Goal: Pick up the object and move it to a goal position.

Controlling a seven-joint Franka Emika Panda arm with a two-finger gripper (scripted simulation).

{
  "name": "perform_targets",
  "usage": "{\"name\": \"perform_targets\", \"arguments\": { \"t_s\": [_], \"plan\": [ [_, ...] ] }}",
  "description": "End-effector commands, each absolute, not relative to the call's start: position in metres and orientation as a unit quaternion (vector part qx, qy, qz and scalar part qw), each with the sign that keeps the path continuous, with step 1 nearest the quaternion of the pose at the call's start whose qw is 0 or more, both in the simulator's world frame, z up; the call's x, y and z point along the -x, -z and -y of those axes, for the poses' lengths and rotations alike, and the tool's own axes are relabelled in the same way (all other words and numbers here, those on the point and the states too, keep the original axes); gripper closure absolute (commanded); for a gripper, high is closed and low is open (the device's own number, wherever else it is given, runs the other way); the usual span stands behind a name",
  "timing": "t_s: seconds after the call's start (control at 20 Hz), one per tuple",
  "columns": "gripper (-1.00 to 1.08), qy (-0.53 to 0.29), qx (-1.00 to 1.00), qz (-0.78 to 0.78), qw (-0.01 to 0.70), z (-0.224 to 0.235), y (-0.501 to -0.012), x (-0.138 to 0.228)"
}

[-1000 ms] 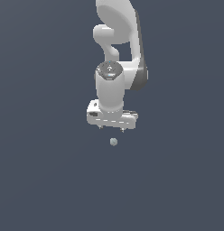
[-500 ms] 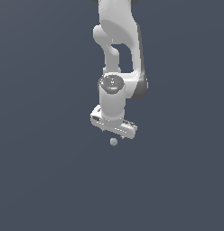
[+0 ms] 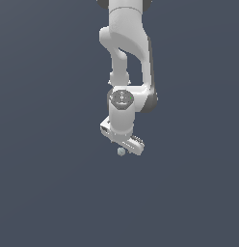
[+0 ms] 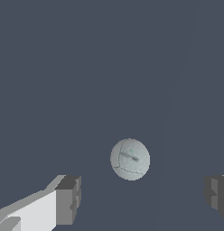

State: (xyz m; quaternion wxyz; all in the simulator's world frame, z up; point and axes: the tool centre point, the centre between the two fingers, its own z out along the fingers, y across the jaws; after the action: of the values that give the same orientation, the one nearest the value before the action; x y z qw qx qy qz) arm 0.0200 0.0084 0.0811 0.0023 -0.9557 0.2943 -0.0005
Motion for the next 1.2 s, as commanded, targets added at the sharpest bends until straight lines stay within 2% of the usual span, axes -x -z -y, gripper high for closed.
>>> {"name": "perform_targets", "arguments": {
  "t_s": [0.0, 0.55, 1.15],
  "plan": [
    [-0.92, 0.0, 0.951, -0.309, 0.001, -0.009, -0.076, -0.02],
    [-0.92, 0.0, 0.946, -0.323, 0.0, -0.009, -0.068, -0.02],
    [-0.92, 0.0, 0.946, -0.325, 0.0, -0.009, -0.022, -0.019]
  ]
}}
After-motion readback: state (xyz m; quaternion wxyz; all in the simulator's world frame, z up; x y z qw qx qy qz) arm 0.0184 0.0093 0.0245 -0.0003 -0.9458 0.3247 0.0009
